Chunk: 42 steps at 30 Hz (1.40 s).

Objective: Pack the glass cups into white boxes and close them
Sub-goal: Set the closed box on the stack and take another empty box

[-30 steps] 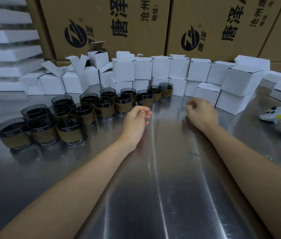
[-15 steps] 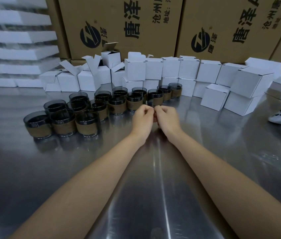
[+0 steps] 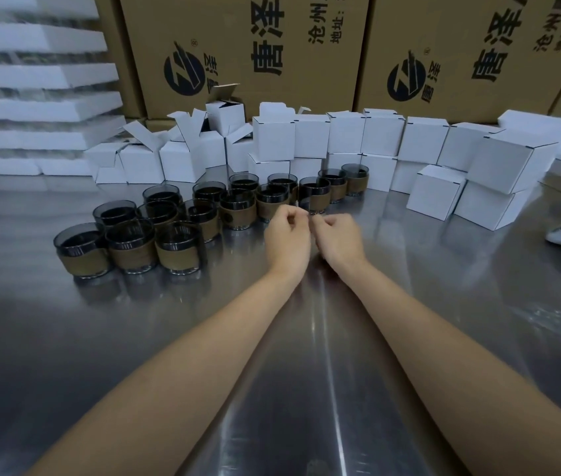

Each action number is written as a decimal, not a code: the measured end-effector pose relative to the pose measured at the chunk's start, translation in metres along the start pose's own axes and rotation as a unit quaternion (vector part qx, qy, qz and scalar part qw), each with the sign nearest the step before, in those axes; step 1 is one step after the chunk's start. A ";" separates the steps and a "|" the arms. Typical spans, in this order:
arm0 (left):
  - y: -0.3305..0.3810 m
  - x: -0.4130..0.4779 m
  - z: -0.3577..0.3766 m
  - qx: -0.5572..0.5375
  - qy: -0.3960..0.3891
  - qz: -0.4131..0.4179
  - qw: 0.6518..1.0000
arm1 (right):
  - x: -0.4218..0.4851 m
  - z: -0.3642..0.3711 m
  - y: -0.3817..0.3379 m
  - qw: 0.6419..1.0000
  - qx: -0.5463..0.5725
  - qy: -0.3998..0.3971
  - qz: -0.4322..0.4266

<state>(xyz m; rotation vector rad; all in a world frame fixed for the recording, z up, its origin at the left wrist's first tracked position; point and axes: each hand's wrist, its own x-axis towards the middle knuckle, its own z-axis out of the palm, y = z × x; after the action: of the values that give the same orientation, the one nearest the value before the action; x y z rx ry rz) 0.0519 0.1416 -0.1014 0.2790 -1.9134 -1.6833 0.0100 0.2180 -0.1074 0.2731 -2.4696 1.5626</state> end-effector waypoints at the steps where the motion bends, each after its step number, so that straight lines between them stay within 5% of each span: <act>1: 0.002 0.003 -0.001 0.005 0.024 0.015 1.000 | 0.001 0.002 -0.002 0.999 -0.037 0.008 0.008; 4: 0.017 0.024 -0.002 0.008 0.072 0.032 0.997 | 0.001 0.011 -0.009 0.985 -0.173 -0.004 0.008; 8: 0.044 0.080 -0.007 -0.005 0.115 0.014 0.993 | 0.005 0.022 -0.011 0.921 -0.376 -0.048 -0.091; 11: 0.048 0.134 -0.025 0.164 0.158 -0.007 0.974 | 0.009 0.026 -0.009 0.894 -0.422 -0.046 -0.139; 14: 0.046 0.182 -0.047 0.333 0.143 -0.074 0.929 | 0.013 0.029 -0.005 0.896 -0.415 -0.051 -0.151; 18: 0.036 0.224 -0.067 0.372 0.128 -0.143 0.908 | 0.015 0.030 -0.002 0.895 -0.413 -0.062 -0.159; 23: 0.017 0.252 -0.082 0.390 0.053 -0.142 0.909 | 0.015 0.029 -0.002 0.889 -0.427 -0.057 -0.158; 31: 0.004 0.270 -0.080 0.297 0.094 -0.128 0.942 | 0.016 0.030 -0.002 0.891 -0.425 -0.061 -0.150; 34: 0.012 0.258 -0.075 0.240 0.155 -0.063 0.956 | 0.015 0.030 -0.004 0.896 -0.412 -0.056 -0.158; 39: 0.051 0.216 -0.069 0.315 0.195 0.077 0.926 | 0.010 0.024 -0.008 0.919 -0.349 -0.063 -0.172; 42: 0.075 0.172 -0.059 0.233 0.188 0.150 0.942 | 0.010 0.016 -0.007 0.971 -0.185 -0.079 -0.128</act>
<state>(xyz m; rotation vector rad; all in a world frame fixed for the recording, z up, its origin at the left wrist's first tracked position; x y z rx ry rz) -0.0409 0.0191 0.0212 0.4302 -1.9164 -0.8899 0.0015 0.1996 -0.1053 0.6425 -2.6513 0.9898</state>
